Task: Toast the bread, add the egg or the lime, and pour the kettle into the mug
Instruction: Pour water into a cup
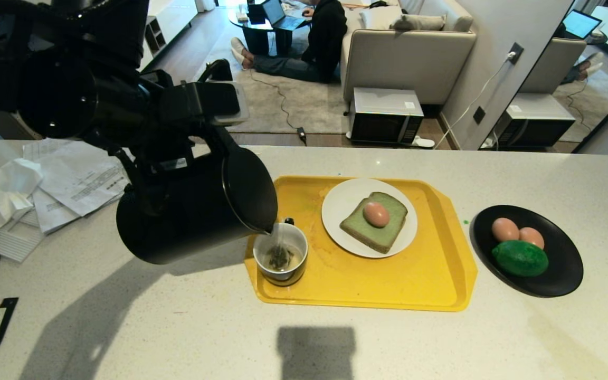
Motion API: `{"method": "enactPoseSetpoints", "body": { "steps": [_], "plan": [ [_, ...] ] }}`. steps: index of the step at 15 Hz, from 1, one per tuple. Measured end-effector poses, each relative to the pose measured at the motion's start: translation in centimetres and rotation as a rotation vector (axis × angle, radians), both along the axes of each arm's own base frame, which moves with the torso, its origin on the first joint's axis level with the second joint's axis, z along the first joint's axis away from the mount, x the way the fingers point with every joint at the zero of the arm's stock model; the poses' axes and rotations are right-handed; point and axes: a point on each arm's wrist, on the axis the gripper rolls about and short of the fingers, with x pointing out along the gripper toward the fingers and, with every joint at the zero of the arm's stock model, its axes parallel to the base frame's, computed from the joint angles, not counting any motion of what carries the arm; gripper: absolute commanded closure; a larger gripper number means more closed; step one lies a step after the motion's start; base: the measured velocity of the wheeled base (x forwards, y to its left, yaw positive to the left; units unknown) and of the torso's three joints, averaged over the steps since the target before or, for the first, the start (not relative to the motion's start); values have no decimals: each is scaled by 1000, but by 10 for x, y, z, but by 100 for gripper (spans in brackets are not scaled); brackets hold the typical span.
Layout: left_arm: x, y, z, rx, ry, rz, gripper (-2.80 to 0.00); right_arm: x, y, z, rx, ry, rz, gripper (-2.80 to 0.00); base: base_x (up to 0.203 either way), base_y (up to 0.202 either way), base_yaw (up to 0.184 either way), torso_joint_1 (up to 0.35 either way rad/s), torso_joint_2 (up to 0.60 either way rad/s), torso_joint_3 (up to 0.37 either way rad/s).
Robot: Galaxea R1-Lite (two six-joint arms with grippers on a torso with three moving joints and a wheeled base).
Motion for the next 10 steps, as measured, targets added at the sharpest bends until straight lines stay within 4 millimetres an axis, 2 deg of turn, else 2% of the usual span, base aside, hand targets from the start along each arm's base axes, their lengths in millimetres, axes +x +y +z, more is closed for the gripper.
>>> {"method": "enactPoseSetpoints", "body": {
  "steps": [4,10],
  "plan": [
    [-3,-9,8,53,-44,34,0,0,0,0,0,0,0,0,0,0,0,0,0,0],
    [-6,-19,7,64,-46,18,0,0,0,0,0,0,0,0,0,0,0,0,0,0]
  ]
}}
